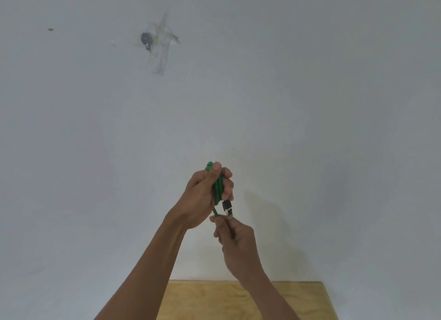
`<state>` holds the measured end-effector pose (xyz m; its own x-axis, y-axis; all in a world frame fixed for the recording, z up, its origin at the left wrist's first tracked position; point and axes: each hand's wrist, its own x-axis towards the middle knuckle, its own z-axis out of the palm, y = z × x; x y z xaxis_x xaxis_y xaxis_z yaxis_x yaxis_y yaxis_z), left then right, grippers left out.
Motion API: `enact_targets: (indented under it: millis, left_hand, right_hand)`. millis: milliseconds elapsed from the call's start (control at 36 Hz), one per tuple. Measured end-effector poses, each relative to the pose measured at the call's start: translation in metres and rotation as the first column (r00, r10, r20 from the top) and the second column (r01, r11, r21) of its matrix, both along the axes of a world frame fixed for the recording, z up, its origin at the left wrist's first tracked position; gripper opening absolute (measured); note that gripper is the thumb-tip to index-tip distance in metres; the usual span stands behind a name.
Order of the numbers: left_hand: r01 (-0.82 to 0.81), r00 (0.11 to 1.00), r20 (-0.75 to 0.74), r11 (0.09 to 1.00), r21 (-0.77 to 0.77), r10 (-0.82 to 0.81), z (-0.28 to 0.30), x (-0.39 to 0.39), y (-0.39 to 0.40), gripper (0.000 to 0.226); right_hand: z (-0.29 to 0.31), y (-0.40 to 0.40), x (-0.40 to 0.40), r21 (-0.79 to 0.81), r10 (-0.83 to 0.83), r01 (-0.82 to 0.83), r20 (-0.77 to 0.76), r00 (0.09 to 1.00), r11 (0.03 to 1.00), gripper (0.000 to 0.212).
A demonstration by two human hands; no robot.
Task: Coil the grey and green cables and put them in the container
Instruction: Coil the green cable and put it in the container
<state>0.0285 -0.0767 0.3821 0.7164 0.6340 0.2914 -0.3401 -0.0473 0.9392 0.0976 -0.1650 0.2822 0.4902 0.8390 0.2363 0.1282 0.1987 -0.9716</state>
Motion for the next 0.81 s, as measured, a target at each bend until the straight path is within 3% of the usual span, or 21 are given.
enact_targets:
  millis: [83,222,389,472,556,639,722,806]
  left_hand:
    - [-0.025,0.997,-0.073,0.996,0.083,0.031,-0.003,0.001,0.007,0.040]
    - [-0.017,0.996,-0.089,0.996,0.087,0.024,-0.003,-0.006,0.013,0.039]
    - [-0.030,0.993,-0.112,0.995,0.097,0.041,-0.001,-0.020,0.021,0.038]
    - [-0.072,0.964,-0.234,0.968,0.241,0.130,-0.005,-0.025,0.018,0.040]
    - [-0.074,0.917,-0.341,0.930,0.360,0.205,-0.010,-0.029,0.012,0.043]
    - [0.018,0.897,-0.418,0.934,0.356,0.142,-0.010,-0.033,0.002,0.051]
    - [0.096,0.916,-0.402,0.969,0.227,0.003,-0.008,-0.032,-0.012,0.059]
    - [0.097,0.939,-0.341,0.989,0.108,-0.055,-0.005,-0.029,-0.024,0.068]
  right_hand:
    - [0.007,-0.007,-0.006,-0.006,-0.093,0.094,0.137,0.986,0.996,0.020]
    - [0.023,-0.019,-0.005,-0.014,-0.158,0.178,0.393,0.906,0.984,0.018]
    - [0.049,-0.036,0.003,-0.024,-0.138,0.259,0.796,0.589,0.966,0.024]
    - [0.073,-0.041,0.010,-0.073,-0.039,0.229,0.891,0.453,0.971,0.027]
    - [0.104,-0.041,0.025,-0.034,-0.013,0.175,0.965,0.262,0.984,0.027]
    - [0.130,-0.030,0.046,0.024,-0.036,0.089,0.990,0.135,0.996,0.021]
    - [0.144,-0.015,0.070,-0.053,0.048,0.019,0.971,0.232,0.998,0.020]
    - [0.147,-0.007,0.078,-0.123,0.203,-0.177,0.799,0.566,0.977,0.017]
